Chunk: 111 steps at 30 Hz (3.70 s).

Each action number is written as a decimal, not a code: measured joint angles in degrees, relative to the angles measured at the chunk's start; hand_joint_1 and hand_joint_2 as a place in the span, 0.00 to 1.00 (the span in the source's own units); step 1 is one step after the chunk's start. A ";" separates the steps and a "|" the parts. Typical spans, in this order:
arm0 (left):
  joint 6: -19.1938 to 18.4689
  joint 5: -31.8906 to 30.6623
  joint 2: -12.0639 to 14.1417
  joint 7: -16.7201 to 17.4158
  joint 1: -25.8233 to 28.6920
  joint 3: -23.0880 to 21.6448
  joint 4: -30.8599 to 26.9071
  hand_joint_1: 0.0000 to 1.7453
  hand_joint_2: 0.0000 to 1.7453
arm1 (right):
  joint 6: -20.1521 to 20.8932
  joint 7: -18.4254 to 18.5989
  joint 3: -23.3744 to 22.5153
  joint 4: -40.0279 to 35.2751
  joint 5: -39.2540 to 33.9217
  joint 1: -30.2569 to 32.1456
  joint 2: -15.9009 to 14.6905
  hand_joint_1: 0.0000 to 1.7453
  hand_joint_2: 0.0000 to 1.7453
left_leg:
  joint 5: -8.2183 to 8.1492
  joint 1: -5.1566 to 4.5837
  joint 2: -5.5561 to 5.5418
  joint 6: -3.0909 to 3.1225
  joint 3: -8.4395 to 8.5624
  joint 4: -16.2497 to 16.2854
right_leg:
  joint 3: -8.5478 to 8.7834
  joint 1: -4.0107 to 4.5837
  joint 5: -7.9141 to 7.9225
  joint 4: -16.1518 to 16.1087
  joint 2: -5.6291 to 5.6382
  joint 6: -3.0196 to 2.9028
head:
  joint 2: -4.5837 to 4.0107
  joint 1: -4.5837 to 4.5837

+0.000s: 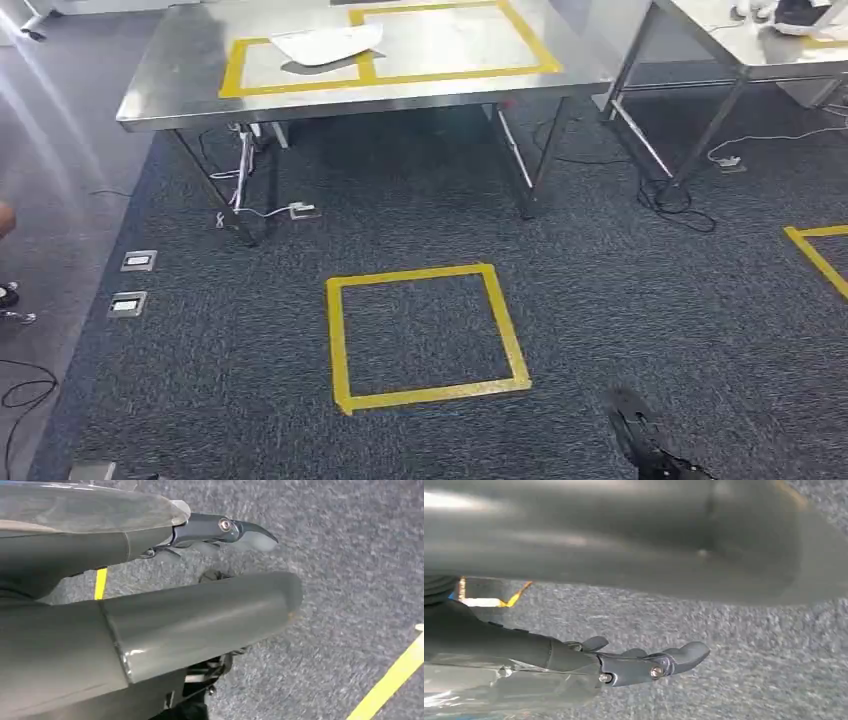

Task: Take the parts from the cabinet and place them on the table.

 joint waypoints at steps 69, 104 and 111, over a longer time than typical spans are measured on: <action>0.13 -0.37 -0.26 0.13 -0.10 0.00 0.09 0.00 0.00 | -0.11 0.00 1.40 0.13 -1.40 -1.29 0.44 0.00 0.00 | -5.23 -2.06 -1.03 0.22 -3.52 8.00 | 0.57 2.83 -0.52 -0.82 1.26 -6.05 | 0.00 -0.13; 0.09 -0.09 0.13 0.13 1.55 0.00 0.09 0.00 0.00 | -0.24 0.57 1.79 0.15 -3.26 0.04 0.26 0.00 0.00 | -9.02 -1.35 -2.29 -0.66 -8.70 20.13 | -0.72 3.00 0.35 -0.53 3.56 -6.23 | 0.00 -0.95; 0.09 -0.35 0.20 0.24 1.51 0.00 0.09 0.00 0.00 | -0.30 0.85 1.79 0.15 -3.76 0.22 0.26 0.00 0.00 | -1.81 -1.27 -4.84 0.46 -0.74 2.63 | -1.45 2.82 0.56 -0.42 7.13 -4.20 | 0.00 -1.83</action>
